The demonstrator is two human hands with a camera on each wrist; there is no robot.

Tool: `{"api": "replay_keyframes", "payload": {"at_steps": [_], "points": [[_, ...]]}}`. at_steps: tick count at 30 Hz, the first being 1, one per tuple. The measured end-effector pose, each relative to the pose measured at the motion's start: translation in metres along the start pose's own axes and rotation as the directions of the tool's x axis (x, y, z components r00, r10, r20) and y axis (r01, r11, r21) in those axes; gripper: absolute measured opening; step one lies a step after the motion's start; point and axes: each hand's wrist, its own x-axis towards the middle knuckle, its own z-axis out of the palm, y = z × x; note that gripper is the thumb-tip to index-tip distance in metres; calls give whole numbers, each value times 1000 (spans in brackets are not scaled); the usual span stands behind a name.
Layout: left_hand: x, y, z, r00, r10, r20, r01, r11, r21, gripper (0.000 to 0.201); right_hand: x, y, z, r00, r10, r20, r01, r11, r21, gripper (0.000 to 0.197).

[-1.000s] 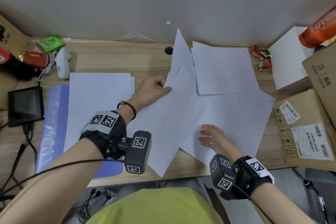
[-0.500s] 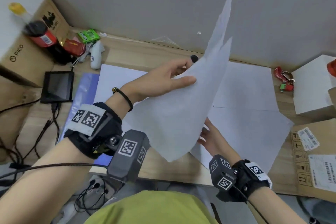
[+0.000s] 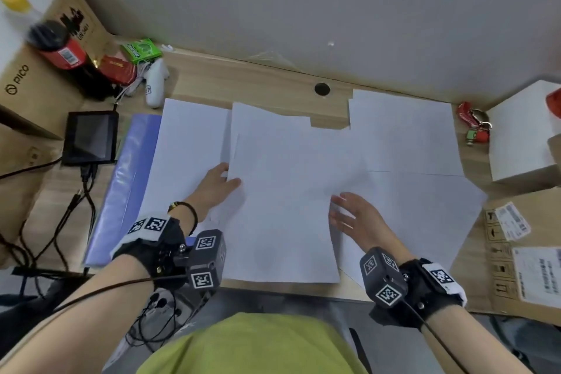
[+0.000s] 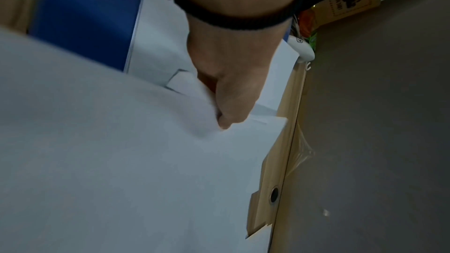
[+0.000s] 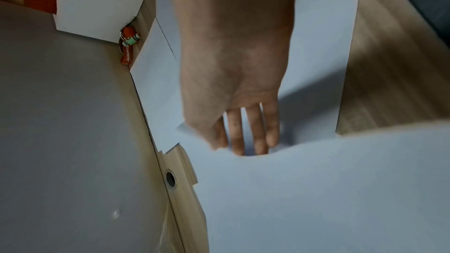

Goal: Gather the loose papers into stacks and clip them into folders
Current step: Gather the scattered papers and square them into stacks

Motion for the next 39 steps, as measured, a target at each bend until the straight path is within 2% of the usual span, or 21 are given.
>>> {"api": "replay_keyframes", "payload": {"at_steps": [3, 6, 9, 11, 14, 17, 21, 24, 28, 30, 32, 34, 36, 39], "points": [[6, -3, 8, 1000, -23, 21, 22, 999, 43, 32, 4, 9, -8, 997, 53, -60, -55, 998, -37, 14], [10, -9, 9, 994, -52, 91, 46, 997, 67, 54, 9, 16, -12, 988, 91, -125, -98, 994, -52, 2], [11, -17, 6, 987, -63, 149, 59, 998, 34, 67, 12, 23, -12, 969, 178, -171, -197, 975, -102, 16], [9, -20, 5, 991, -48, 123, 52, 998, -28, 68, 11, 26, -12, 956, 225, -190, -250, 961, -121, 20], [5, -23, 2, 994, -64, 87, 75, 989, -126, 59, 9, 31, -16, 950, 264, -169, -273, 961, -34, 18], [0, -23, 0, 987, -78, 141, 95, 988, -123, 45, 9, 34, -19, 971, 220, -98, -211, 973, 96, 29], [-5, -24, 1, 977, -118, 175, 127, 991, -39, 44, 11, 30, -17, 976, 104, -190, -89, 992, 86, 11], [-2, -21, 5, 987, -111, 120, 111, 994, 3, 39, 7, 18, -15, 966, 35, -257, -6, 993, 114, 14], [2, -12, 11, 998, -53, 37, 52, 998, 27, 36, -2, -14, -27, 918, -157, -364, 236, 954, 183, 5], [8, -10, 10, 999, -45, -1, 45, 998, 48, 40, -13, -38, -39, 888, -244, -389, 340, 919, 200, 9], [12, -8, 12, 999, -51, -16, 52, 996, 73, 48, -27, -63, -43, 874, -332, -355, 416, 889, 193, 14], [16, -6, 16, 998, -60, -5, 60, 994, 88, 47, -41, -84, -37, 869, -392, -303, 458, 868, 191, 31], [15, -4, 22, 999, -53, 12, 51, 994, 98, 40, -56, -100, -18, 883, -435, -175, 458, 881, 121, 32], [13, -4, 29, 998, -52, 39, 47, 992, 117, 48, -81, -118, 27, 888, -447, 106, 455, 888, -65, 22]]}}
